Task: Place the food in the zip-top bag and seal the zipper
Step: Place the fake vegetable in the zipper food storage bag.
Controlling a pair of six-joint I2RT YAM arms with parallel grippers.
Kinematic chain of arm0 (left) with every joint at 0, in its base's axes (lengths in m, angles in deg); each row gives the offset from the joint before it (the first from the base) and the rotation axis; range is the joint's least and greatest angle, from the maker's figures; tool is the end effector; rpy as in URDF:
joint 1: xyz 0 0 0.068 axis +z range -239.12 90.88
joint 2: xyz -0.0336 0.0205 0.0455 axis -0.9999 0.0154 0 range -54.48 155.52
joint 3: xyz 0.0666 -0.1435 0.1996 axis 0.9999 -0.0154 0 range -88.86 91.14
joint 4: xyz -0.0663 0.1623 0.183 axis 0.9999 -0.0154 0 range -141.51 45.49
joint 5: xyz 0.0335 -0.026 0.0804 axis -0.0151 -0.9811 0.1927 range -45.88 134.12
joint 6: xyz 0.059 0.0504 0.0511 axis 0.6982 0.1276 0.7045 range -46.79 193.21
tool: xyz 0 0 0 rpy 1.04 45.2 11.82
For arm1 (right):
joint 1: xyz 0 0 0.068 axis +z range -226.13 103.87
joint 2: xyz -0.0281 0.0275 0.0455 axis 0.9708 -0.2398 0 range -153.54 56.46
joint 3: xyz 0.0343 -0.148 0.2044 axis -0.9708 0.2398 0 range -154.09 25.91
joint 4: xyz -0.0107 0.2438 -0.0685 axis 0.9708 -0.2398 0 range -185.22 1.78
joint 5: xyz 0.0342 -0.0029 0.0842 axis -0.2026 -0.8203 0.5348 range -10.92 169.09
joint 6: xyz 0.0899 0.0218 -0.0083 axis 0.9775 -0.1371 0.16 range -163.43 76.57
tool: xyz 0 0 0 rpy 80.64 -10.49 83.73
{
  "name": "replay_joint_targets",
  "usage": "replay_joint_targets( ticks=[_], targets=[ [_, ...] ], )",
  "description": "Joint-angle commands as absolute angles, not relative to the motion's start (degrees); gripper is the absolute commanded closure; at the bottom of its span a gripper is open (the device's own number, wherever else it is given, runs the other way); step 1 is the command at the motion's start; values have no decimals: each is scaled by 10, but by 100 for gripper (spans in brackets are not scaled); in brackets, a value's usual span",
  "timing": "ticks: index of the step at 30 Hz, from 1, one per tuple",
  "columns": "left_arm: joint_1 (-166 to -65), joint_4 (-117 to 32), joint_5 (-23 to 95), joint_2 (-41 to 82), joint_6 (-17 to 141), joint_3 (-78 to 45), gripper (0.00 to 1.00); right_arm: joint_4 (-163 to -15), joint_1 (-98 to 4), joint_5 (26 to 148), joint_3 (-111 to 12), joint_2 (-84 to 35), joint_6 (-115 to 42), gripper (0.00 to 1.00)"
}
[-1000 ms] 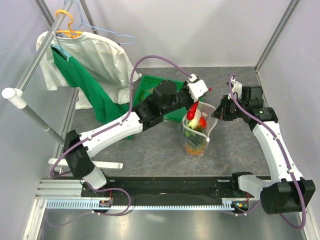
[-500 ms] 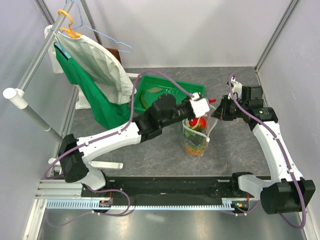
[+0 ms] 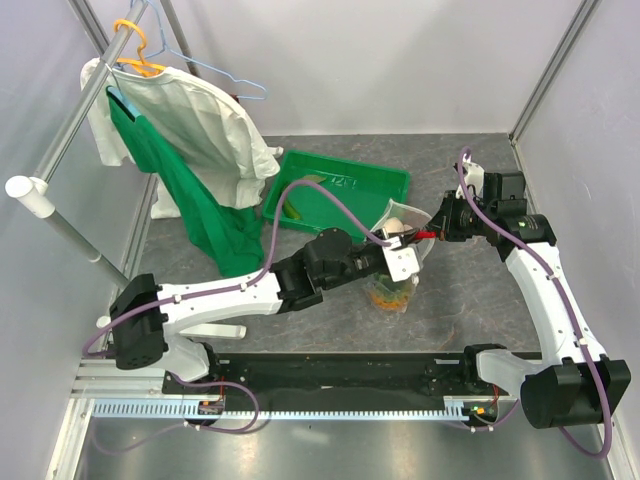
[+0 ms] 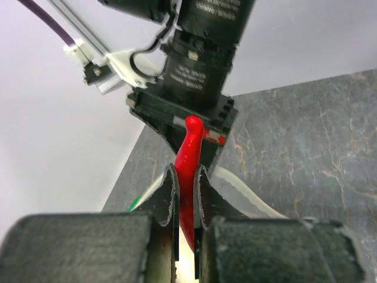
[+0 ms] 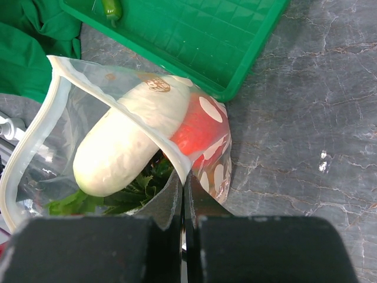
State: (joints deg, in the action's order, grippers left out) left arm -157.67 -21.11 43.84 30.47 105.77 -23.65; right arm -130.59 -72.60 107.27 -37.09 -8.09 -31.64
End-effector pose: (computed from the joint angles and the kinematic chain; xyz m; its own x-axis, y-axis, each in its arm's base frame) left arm 0.1453 -0.3710 0.3444 0.5215 0.1442 -0.8410 0.7734 0.3364 0.5373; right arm 0.2560 0.0554 0.2860 -0.7582 0.1339 -0.6382 -0.2439 0.8494 0.4679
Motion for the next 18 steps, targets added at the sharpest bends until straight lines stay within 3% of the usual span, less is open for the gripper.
replay_joint_targets(
  ticks=[1, 6, 7, 9, 10, 11, 18],
  targets=[
    [-1578, -188, 448, 267, 1060, -278, 96, -1284, -726, 1079, -383, -68, -317, 100],
    [-1578, -248, 467, 253, 1005, -279, 75, -1285, -726, 1079, -382, -70, -318, 100],
    [-1578, -263, 475, 253, 990, -267, 64, -1285, -726, 1078, -383, -70, -319, 100],
    [-1578, -296, 493, 252, 970, -257, 55, -1285, -726, 1079, -383, -71, -318, 100],
    [-1578, -309, 504, 249, 956, -240, 43, -1284, -726, 1080, -384, -71, -319, 100],
    [-1578, -319, 511, 247, 947, -230, 39, -1284, -725, 1081, -385, -71, -319, 100],
    [-1569, -465, 504, 263, 871, -87, 42, -1278, -726, 1089, -383, -68, -313, 100]
  ],
)
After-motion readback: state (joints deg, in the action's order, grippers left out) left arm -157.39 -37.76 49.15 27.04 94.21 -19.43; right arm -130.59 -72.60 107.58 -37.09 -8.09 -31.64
